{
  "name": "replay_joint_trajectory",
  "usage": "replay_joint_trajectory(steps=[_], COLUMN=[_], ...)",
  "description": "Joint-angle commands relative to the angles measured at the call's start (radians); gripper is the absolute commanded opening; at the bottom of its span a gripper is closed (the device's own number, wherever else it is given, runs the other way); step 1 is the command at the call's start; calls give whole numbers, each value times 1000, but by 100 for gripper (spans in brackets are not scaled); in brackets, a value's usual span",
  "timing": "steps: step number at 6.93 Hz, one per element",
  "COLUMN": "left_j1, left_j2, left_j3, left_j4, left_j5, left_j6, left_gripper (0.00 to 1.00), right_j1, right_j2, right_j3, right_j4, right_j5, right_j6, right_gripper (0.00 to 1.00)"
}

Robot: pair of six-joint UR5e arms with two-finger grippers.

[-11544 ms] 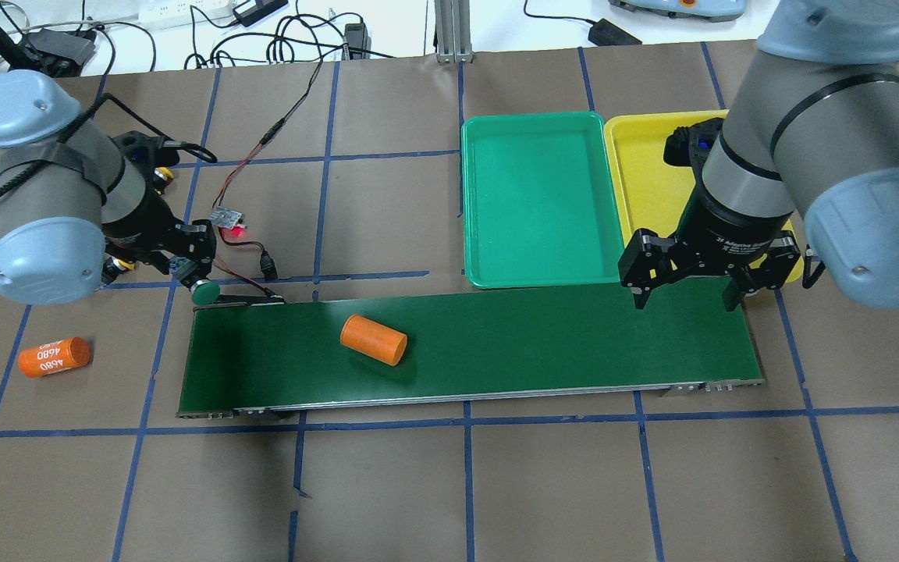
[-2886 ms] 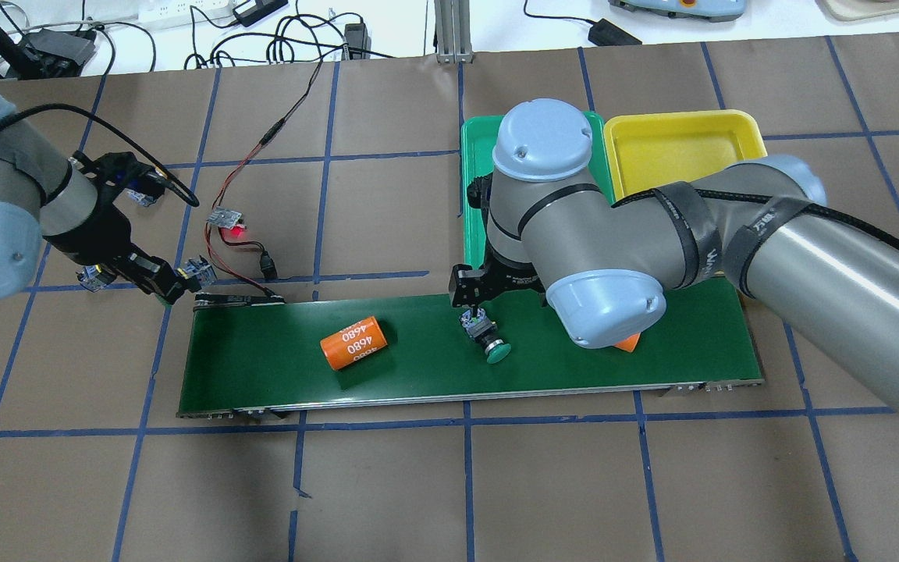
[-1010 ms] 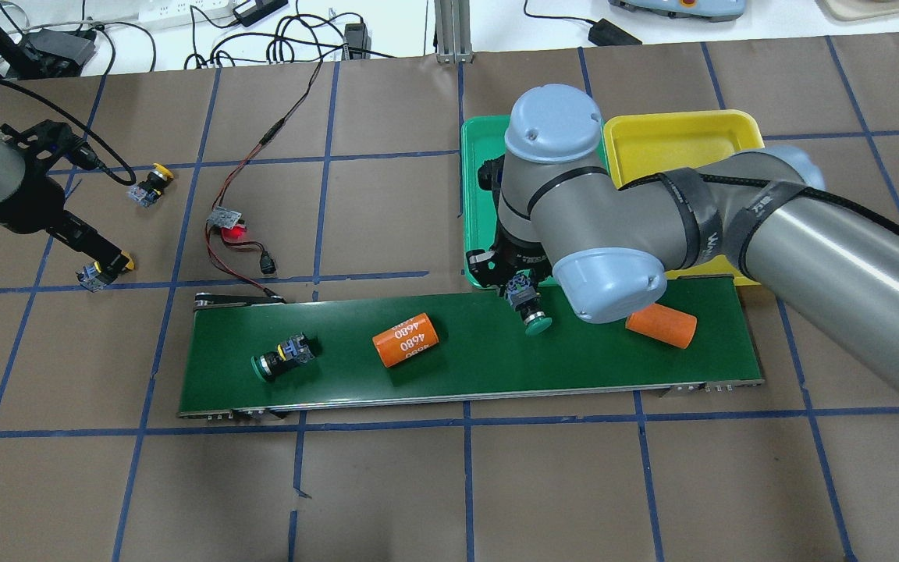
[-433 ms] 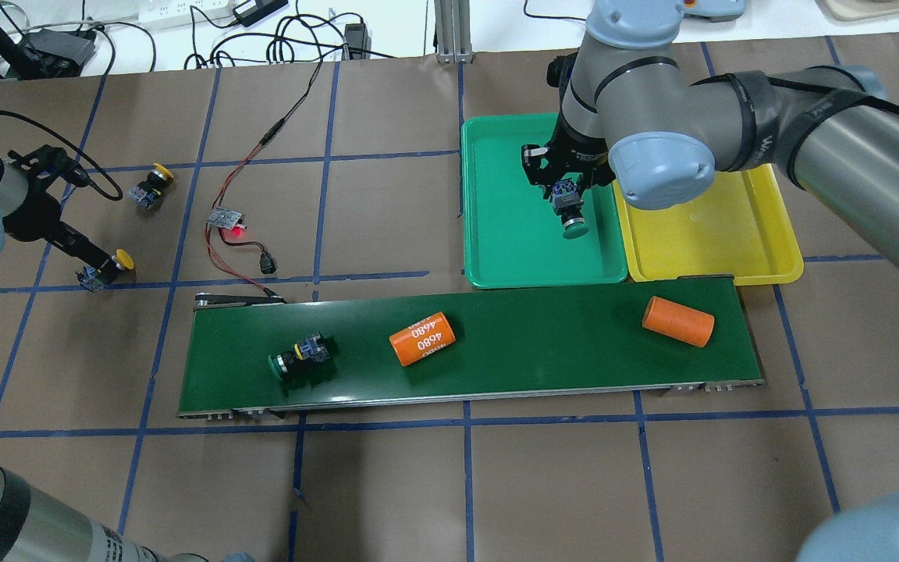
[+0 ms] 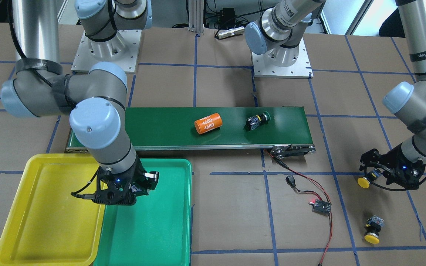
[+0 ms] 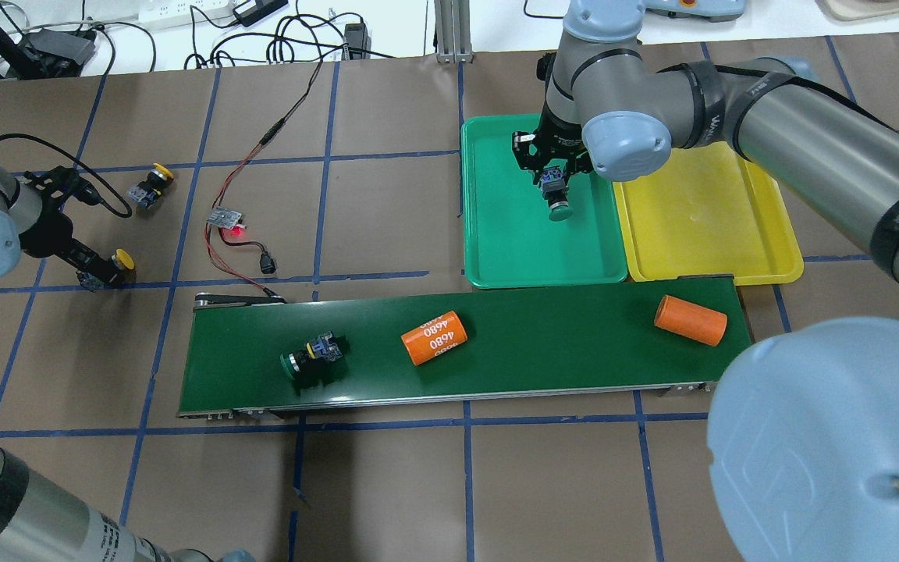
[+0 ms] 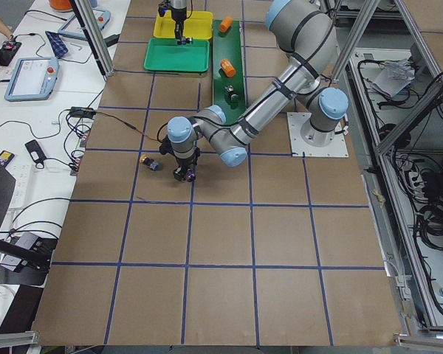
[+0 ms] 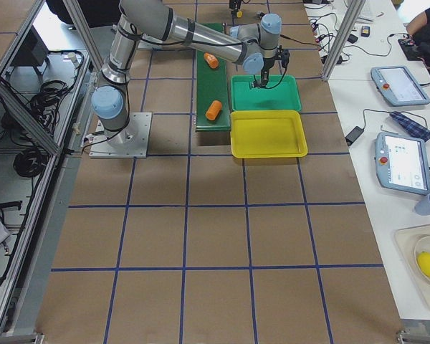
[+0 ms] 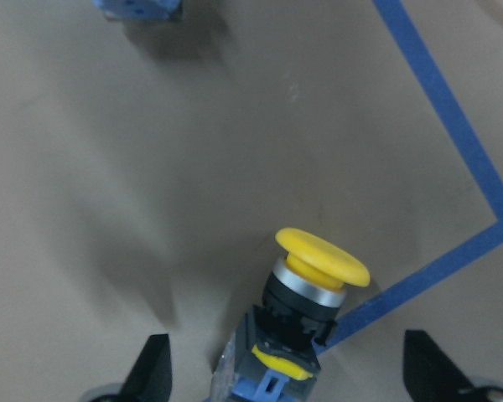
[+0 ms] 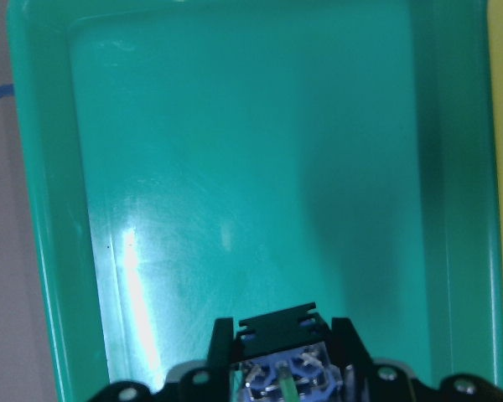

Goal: Sort buttons by color to trays
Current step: 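Carry a yellow-capped button to the belt with left while right releases and rises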

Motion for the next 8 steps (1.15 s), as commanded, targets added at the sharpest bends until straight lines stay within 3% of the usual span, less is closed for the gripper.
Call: replay_joint_trajectory(steps=[1,2,3,4,5,6,8], left_j1=[-1,-9,-21,-53,-122,-195,-342], left_j2=[8,35,124,237,355,446,547], left_j3=[-3,9,10,-3,-32,-105,-251], left_j4=[-21,-54,-175,-270,-388,-406,-384], left_j5=[3,44,62,59,53,49,-8], left_j6=[-2,-6,-37,-49,-72,-177,-531], left_gripper=[0,0,0,0,0,0,0], right_j1=[-24,-26,-36,-37,-35,-41,-64], right_j2=[22,28,37,63,60,60,53], right_j3=[1,1,3,5,3,3,3], right_j4=[0,1,12,3,-2,-11,3], right_j5=[1,2,-2,-2,7,-2,-2], right_j6=[53,75,75,77,89,92,89], right_gripper=[0,0,14,56,91,100,100])
